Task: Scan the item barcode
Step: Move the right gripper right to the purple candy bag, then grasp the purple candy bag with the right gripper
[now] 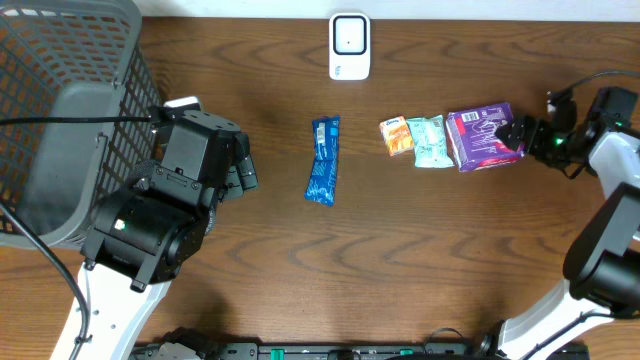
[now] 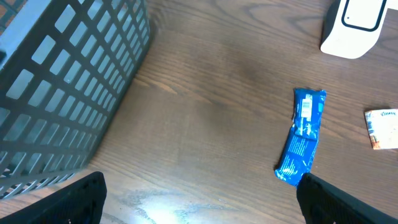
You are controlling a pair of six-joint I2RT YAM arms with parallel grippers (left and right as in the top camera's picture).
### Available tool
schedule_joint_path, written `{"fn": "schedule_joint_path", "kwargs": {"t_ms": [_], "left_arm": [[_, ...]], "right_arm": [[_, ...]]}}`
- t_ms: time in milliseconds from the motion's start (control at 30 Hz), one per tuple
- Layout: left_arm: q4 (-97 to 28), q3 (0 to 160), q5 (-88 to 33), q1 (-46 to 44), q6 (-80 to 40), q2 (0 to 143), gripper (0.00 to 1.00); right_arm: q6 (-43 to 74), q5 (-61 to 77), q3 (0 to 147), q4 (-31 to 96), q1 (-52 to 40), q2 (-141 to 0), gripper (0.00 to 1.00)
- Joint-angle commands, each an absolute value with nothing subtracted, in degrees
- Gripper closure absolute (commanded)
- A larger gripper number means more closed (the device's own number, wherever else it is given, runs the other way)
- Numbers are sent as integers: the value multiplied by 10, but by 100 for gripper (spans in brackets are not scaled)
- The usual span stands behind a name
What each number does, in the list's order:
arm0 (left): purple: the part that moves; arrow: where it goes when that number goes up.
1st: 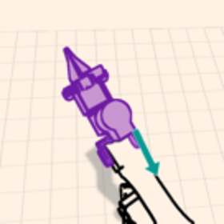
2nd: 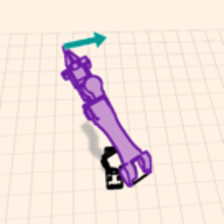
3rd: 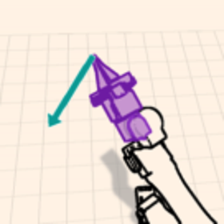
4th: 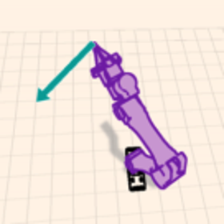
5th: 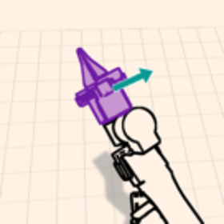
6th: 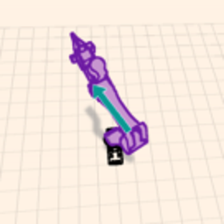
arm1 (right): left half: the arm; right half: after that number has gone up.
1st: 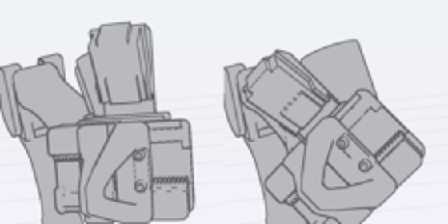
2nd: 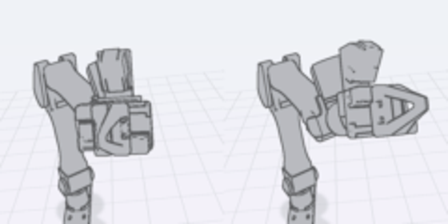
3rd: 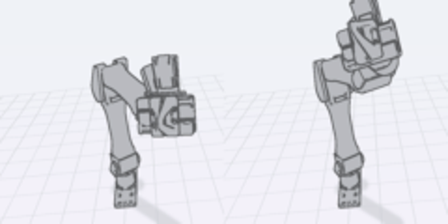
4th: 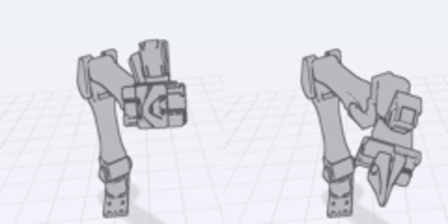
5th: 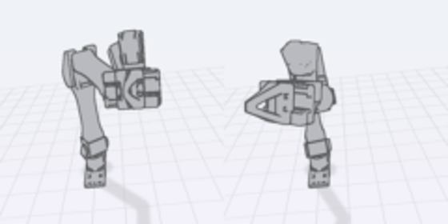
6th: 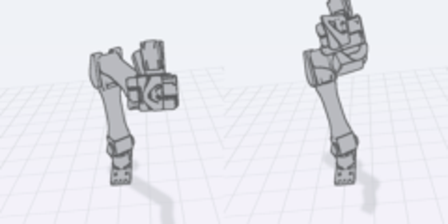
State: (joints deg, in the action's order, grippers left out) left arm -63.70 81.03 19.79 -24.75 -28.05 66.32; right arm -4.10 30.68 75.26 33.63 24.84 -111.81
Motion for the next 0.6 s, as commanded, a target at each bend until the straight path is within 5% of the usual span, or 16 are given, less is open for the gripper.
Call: {"fn": "schedule_joint_path", "kwargs": {"t_ms": [0,267,333,367,567], "left_arm": [[-638,813,204,-244,-275,663,2],[-638,813,204,-244,-275,663,2],[-638,813,204,-244,-275,663,2],[-638,813,204,-244,-275,663,2],[-638,813,204,-244,-275,663,2]], "right_arm": [[-54,349,747,338,252,-1155,13],[-81,411,747,342,251,-1199,61],[-80,411,747,341,249,-1199,92],[-76,411,748,341,249,-1199,99],[-58,437,758,360,249,-1172,99]]}}
